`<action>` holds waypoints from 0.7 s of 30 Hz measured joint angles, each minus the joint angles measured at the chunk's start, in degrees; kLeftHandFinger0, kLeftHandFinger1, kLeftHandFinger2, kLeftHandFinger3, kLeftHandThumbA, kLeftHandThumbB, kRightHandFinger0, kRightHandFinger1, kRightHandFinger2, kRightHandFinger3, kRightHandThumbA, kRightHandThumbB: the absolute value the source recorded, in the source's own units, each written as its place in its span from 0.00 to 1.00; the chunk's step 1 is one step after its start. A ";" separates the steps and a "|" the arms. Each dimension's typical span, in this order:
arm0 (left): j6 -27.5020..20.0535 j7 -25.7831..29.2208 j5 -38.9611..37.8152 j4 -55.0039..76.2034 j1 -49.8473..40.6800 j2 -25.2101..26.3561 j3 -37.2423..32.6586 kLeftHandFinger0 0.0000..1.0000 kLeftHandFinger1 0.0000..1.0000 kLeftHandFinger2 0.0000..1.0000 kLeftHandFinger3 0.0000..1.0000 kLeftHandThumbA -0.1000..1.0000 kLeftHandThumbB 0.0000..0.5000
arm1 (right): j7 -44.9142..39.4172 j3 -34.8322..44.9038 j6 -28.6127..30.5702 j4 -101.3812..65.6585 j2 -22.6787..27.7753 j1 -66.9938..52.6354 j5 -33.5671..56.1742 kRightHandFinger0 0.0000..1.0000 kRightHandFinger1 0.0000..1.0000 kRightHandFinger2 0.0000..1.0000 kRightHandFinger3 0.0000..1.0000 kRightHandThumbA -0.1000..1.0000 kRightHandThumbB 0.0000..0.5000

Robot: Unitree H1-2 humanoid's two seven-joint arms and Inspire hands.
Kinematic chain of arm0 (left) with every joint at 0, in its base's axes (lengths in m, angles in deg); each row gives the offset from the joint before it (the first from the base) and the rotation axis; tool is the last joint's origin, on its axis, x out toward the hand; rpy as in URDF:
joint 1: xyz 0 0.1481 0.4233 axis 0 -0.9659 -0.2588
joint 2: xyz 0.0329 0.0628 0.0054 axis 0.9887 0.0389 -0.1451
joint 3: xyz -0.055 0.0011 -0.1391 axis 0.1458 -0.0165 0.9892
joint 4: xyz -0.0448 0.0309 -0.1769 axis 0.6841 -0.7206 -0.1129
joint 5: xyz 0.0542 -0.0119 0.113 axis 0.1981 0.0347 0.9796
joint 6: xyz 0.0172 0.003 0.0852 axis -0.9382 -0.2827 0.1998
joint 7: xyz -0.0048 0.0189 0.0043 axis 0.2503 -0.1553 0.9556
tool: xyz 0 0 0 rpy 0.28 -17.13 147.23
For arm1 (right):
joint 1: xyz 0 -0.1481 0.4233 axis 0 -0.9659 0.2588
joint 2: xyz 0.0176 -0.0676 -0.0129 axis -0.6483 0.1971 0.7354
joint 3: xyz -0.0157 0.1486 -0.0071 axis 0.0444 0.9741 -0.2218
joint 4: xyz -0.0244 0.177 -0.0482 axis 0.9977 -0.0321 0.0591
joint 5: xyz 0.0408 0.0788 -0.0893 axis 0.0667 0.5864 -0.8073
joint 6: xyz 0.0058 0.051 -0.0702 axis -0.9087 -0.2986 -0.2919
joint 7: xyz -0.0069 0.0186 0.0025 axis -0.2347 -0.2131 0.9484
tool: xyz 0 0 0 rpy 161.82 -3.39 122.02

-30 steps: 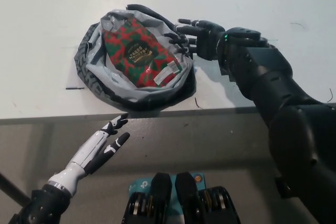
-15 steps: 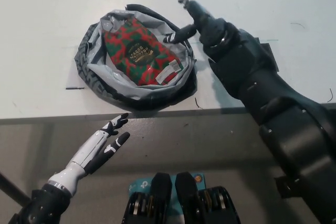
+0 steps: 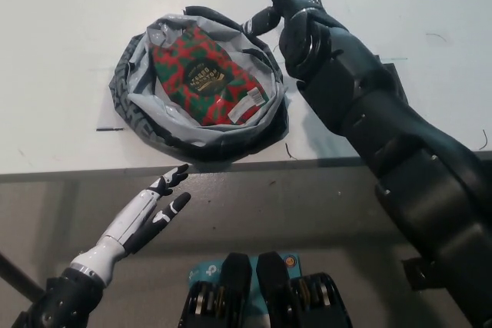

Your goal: The robot uses its right hand to pick up a bag of coffee beans and puts it in the black plastic bag, then the robot grabs the top of the bag and lifts it.

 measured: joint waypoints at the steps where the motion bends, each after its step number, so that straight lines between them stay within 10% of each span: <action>1: 0.00 0.00 0.02 0.00 0.00 0.00 0.00 0.98 1.00 1.00 1.00 1.00 0.34 | 0.03 0.02 0.04 0.15 -0.01 -0.02 0.00 1.00 1.00 1.00 1.00 0.89 1.00; 21: -0.04 0.00 -0.04 0.01 0.02 0.02 0.00 0.96 1.00 1.00 1.00 1.00 0.33 | -4.31 0.92 0.21 3.94 0.36 -4.01 0.32 1.00 1.00 1.00 1.00 0.92 1.00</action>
